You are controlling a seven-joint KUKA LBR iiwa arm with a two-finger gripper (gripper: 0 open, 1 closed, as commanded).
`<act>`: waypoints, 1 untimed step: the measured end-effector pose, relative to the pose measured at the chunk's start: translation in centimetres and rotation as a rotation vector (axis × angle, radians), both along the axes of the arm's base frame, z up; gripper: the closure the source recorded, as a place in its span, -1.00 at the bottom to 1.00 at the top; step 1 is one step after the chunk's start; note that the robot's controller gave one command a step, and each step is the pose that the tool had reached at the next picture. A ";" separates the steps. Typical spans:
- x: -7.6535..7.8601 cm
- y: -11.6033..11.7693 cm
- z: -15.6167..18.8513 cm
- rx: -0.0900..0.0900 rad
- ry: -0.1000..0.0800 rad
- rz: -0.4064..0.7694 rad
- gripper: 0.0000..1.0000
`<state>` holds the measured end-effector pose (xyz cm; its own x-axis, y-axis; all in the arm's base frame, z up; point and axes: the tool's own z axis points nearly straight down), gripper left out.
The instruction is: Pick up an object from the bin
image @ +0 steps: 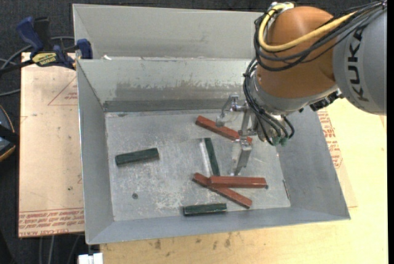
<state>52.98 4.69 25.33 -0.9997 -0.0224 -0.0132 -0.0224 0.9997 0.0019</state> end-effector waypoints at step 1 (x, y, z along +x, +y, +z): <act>-0.9 -2.7 -7.1 -0.002 0.008 0.042 -1.00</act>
Offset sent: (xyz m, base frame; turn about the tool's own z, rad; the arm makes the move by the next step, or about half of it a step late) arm -0.0502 -0.0503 -0.1127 -0.0553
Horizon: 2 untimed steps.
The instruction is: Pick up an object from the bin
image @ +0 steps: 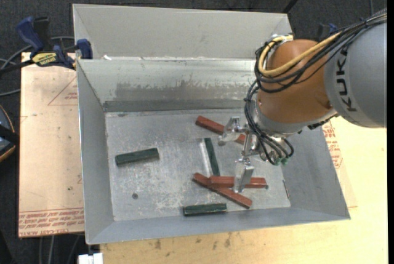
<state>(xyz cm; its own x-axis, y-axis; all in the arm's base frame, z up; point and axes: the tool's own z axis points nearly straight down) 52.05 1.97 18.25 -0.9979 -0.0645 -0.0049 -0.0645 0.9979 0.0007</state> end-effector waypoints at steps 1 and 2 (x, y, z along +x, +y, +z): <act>-3.4 -1.8 -3.7 0.000 0.006 0.010 -1.00; 0.4 -4.4 -10.7 0.002 -0.018 -0.111 1.00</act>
Offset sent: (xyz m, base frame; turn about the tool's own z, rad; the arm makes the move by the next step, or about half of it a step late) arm -0.0031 -0.0449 -0.1125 0.1092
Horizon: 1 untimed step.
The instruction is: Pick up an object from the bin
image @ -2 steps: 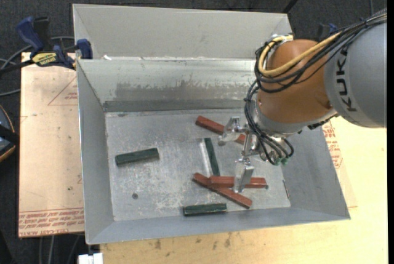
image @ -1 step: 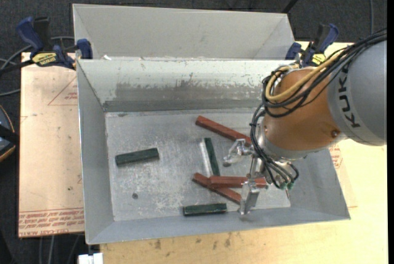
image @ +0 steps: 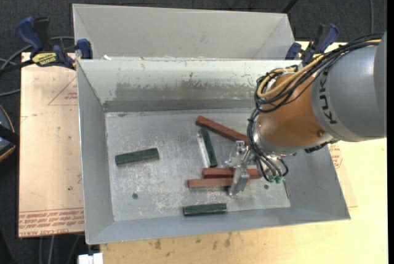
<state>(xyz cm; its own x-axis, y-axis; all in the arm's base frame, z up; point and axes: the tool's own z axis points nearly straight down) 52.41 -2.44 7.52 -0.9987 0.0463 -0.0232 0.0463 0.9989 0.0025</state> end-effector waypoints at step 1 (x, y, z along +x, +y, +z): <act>0.0 0.0 0.0 0.000 0.001 0.000 1.00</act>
Offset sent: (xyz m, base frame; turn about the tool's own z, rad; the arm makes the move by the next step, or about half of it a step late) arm -0.0082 0.0009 0.1651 -0.0142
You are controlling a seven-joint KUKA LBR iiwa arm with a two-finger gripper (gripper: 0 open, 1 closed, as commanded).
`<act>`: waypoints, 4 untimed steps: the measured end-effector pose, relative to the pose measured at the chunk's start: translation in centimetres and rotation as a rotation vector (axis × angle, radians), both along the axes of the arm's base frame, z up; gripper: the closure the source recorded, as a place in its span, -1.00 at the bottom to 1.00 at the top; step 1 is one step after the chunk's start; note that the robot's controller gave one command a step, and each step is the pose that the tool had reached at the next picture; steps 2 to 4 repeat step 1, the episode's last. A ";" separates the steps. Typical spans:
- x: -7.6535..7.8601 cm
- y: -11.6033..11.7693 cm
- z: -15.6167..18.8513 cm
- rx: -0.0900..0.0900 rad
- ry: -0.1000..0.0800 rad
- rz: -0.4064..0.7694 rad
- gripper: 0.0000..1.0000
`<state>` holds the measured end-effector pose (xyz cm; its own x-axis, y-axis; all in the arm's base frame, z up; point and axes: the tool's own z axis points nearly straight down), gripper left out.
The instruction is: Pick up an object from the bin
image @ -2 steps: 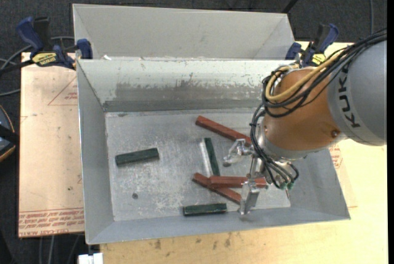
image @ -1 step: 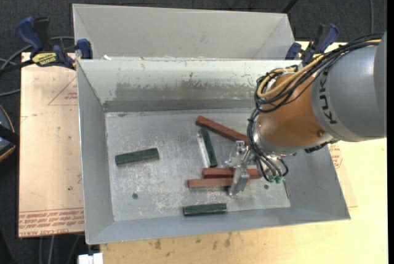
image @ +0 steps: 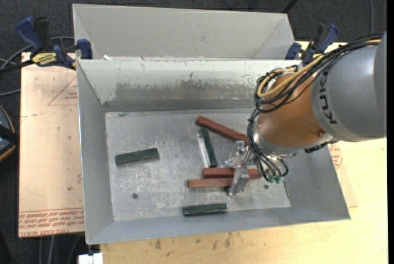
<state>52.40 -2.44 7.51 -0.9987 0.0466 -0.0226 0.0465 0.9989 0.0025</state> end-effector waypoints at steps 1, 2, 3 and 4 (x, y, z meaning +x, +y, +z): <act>-0.6 0.1 16.6 -0.001 0.017 0.013 1.00; -0.6 0.1 16.6 -0.001 0.017 0.013 1.00; -0.6 0.1 16.6 -0.001 0.017 0.013 1.00; -0.6 0.1 16.6 -0.001 0.017 0.013 1.00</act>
Offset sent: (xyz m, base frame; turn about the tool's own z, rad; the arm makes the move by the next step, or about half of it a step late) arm 0.0000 0.0000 0.0000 0.0000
